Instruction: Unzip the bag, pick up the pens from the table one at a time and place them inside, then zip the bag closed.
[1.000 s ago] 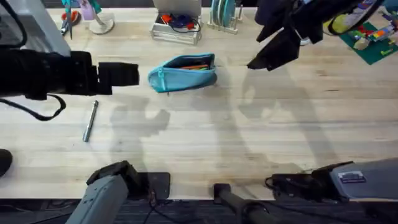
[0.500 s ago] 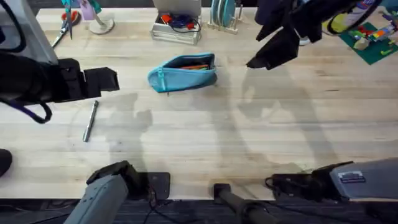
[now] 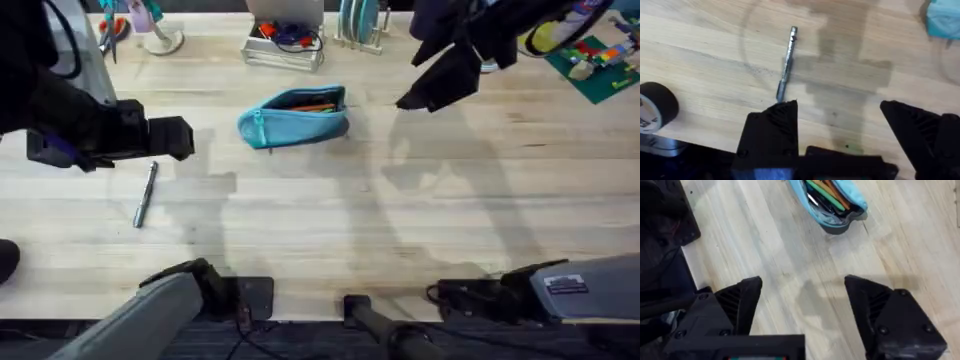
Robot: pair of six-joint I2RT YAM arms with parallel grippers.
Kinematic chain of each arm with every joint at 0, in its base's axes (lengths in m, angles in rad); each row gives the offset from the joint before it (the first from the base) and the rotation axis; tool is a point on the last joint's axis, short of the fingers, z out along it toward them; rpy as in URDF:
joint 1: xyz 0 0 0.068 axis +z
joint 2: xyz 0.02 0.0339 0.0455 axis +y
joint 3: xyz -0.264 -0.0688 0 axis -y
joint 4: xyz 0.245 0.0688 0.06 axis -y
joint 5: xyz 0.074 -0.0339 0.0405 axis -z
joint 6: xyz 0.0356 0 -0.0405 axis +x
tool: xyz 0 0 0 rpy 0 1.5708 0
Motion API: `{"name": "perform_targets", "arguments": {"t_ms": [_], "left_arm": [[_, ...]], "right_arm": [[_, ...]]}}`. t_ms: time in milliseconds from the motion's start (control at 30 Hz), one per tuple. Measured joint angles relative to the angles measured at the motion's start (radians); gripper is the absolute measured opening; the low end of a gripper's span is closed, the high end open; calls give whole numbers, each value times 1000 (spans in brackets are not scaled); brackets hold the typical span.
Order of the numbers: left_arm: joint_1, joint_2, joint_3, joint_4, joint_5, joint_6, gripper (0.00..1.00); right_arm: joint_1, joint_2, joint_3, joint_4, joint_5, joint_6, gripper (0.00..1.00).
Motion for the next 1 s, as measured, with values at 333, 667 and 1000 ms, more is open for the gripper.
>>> {"name": "perform_targets", "arguments": {"t_ms": [333,667,1000], "left_arm": [[0,97,0,-2,-90,212,995],[84,117,0,-3,-82,458,999],[239,117,0,29,46,558,995]], "right_arm": [[0,0,0,0,0,0,998],[0,0,0,0,0,0,998],[0,0,0,0,0,0,998]]}}
